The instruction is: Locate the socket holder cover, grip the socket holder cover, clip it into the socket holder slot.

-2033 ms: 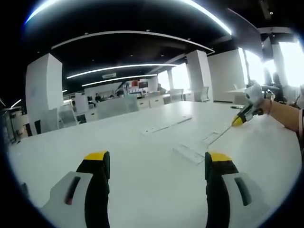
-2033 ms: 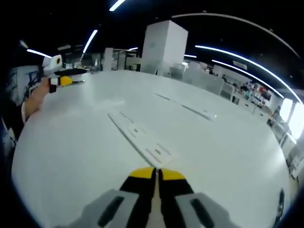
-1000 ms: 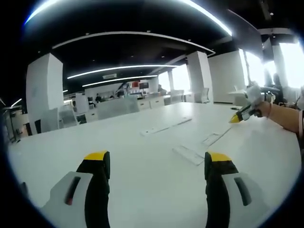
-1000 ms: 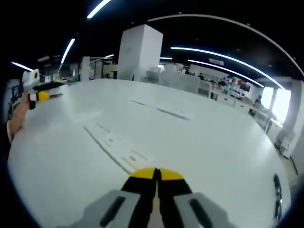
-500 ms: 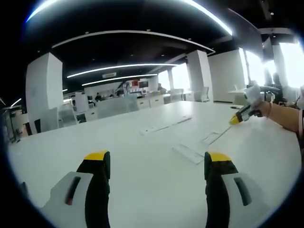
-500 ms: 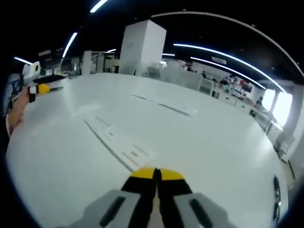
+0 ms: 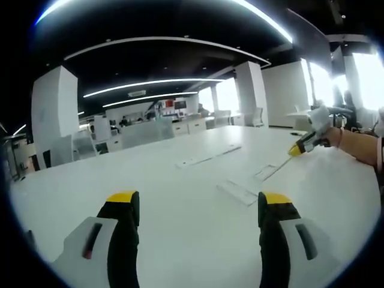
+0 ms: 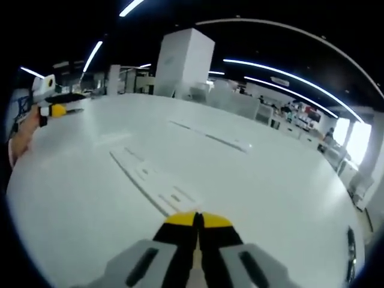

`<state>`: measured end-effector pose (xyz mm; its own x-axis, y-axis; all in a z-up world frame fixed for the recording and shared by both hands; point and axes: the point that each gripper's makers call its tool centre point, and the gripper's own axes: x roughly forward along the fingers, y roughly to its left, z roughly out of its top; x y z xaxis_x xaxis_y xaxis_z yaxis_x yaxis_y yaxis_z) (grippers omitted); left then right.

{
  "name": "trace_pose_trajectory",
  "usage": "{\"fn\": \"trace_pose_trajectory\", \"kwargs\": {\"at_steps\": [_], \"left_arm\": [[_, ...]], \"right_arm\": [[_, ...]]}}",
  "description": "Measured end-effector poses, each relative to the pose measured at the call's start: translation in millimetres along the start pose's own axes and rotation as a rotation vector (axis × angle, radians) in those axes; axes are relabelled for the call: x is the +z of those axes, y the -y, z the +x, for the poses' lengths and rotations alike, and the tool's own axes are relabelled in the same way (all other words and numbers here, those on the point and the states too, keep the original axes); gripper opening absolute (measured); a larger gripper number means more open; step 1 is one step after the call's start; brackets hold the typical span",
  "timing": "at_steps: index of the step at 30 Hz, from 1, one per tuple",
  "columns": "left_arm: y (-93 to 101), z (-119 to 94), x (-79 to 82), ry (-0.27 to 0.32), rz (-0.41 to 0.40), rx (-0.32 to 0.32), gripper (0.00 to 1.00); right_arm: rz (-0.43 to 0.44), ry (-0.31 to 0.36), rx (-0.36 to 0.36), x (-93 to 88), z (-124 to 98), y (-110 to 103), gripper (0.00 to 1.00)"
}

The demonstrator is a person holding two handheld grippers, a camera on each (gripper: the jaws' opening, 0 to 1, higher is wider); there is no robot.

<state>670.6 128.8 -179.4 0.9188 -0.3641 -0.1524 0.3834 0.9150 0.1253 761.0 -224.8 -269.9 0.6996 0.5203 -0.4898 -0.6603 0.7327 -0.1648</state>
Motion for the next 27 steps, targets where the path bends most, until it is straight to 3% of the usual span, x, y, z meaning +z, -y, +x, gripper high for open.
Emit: {"fn": "trace_pose_trajectory", "kwargs": {"at_steps": [27], "left_arm": [[0.6,0.0,-1.0,-0.005,0.007,0.0,0.8]], "right_arm": [[-0.034,0.024,0.003,4.8,5.9,-5.2,0.04]]}}
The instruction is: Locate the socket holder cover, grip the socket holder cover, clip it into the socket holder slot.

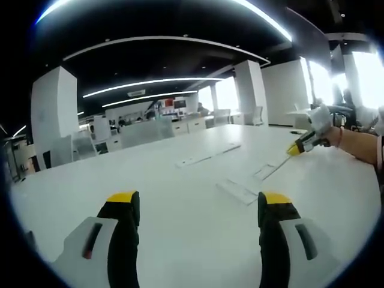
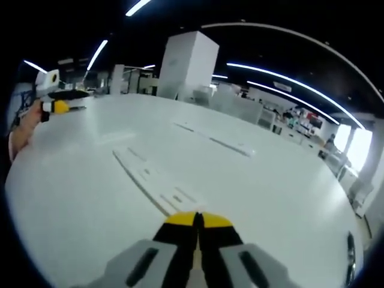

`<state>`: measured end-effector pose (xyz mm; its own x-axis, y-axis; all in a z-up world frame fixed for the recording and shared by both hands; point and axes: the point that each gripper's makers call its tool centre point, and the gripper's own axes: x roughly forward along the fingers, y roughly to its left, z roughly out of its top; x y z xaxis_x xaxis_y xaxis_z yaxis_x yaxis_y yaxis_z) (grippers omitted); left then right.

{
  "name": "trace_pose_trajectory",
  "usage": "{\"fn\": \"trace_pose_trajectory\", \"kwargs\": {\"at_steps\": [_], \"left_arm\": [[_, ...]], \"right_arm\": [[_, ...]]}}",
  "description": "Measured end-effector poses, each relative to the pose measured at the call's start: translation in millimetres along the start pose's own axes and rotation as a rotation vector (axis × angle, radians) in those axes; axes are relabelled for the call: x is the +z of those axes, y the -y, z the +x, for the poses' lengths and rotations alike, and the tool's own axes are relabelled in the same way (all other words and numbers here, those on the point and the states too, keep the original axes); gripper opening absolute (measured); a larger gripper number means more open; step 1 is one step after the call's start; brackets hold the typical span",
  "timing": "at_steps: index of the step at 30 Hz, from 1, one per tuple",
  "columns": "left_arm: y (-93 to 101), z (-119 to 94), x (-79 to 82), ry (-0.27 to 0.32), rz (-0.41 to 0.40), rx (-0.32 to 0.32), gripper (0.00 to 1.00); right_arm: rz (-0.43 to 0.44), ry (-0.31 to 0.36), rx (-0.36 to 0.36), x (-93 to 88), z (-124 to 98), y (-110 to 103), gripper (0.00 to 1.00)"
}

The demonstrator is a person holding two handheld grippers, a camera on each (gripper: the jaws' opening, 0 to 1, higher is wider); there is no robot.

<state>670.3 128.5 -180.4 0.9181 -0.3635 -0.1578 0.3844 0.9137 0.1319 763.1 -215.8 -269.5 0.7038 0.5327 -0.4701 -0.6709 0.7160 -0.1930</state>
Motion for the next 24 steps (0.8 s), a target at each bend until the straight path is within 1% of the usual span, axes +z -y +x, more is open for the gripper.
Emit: {"fn": "trace_pose_trajectory", "kwargs": {"at_steps": [8,17,20,21,22,24], "left_arm": [[0.7,0,-1.0,-0.007,0.002,-0.004,0.8],[0.0,0,-0.2,-0.003,0.002,-0.002,0.8],[0.4,-1,0.0,0.0,0.001,-0.001,0.8],[0.4,-1,-0.2,-0.001,0.001,-0.001,0.8],[0.6,-1,-0.3,-0.001,0.001,-0.001,0.8],[0.9,-1,-0.5,-0.001,0.001,-0.001,0.8]], "right_arm": [[-0.021,0.0,-0.013,1.0,1,-2,0.04],[-0.029,0.004,-0.015,2.0,2,-5,0.04],[-0.021,0.013,0.017,4.2,4,-13,0.04],[-0.028,0.014,0.017,5.1,5,-14,0.04],[-0.055,0.008,0.007,5.3,4,-14,0.04],[-0.066,0.006,0.003,5.1,4,-15,0.04]]}}
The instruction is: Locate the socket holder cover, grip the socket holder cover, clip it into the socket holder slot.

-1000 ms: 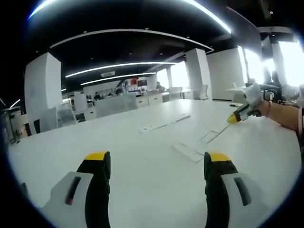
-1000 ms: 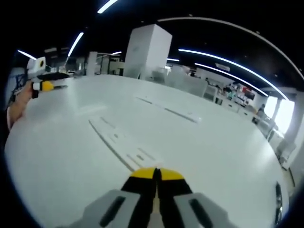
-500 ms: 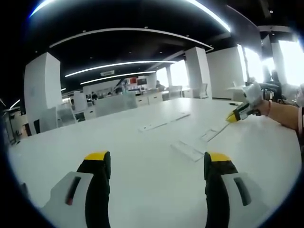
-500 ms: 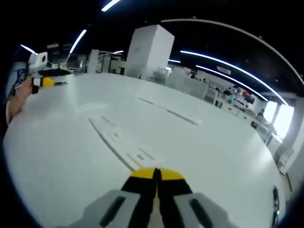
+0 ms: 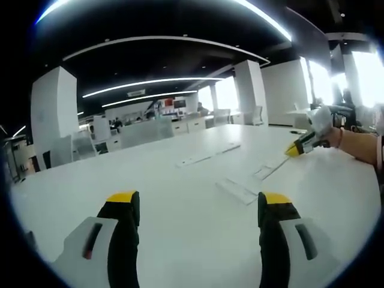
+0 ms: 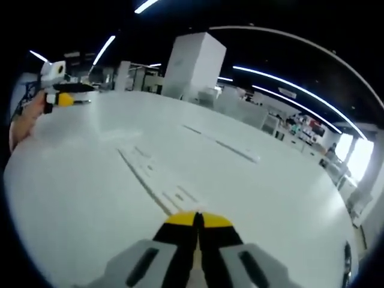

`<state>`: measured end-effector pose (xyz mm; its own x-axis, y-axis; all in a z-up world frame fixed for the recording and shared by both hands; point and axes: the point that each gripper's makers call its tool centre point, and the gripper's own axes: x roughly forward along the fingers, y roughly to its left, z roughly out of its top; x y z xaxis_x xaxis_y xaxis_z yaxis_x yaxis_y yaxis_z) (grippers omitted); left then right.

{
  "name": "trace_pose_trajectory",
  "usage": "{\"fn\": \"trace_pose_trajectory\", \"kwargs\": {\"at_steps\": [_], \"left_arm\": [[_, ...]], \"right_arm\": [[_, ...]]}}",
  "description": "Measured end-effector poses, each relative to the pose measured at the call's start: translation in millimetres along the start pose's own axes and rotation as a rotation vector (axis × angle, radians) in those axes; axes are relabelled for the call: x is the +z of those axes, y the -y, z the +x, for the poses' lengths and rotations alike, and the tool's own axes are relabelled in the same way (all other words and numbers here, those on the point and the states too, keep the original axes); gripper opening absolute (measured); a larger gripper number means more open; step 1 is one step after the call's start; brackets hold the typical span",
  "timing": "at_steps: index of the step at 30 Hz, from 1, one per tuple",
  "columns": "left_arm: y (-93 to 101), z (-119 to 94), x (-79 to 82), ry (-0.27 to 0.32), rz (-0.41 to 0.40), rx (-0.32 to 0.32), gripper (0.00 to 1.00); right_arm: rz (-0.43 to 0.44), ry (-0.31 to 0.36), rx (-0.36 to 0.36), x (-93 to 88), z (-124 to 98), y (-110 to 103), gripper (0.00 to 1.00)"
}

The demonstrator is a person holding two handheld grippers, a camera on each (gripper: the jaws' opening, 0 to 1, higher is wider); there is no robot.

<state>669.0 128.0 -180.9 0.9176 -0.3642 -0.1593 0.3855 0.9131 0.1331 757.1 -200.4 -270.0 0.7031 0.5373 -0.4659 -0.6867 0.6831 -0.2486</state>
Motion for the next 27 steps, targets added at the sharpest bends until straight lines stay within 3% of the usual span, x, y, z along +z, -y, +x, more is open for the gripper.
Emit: {"fn": "trace_pose_trajectory", "kwargs": {"at_steps": [27], "left_arm": [[2.2,2.6,-2.5,-0.013,0.002,-0.006,0.8]], "right_arm": [[-0.01,0.026,0.029,5.0,3.5,-7.4,0.04]]}}
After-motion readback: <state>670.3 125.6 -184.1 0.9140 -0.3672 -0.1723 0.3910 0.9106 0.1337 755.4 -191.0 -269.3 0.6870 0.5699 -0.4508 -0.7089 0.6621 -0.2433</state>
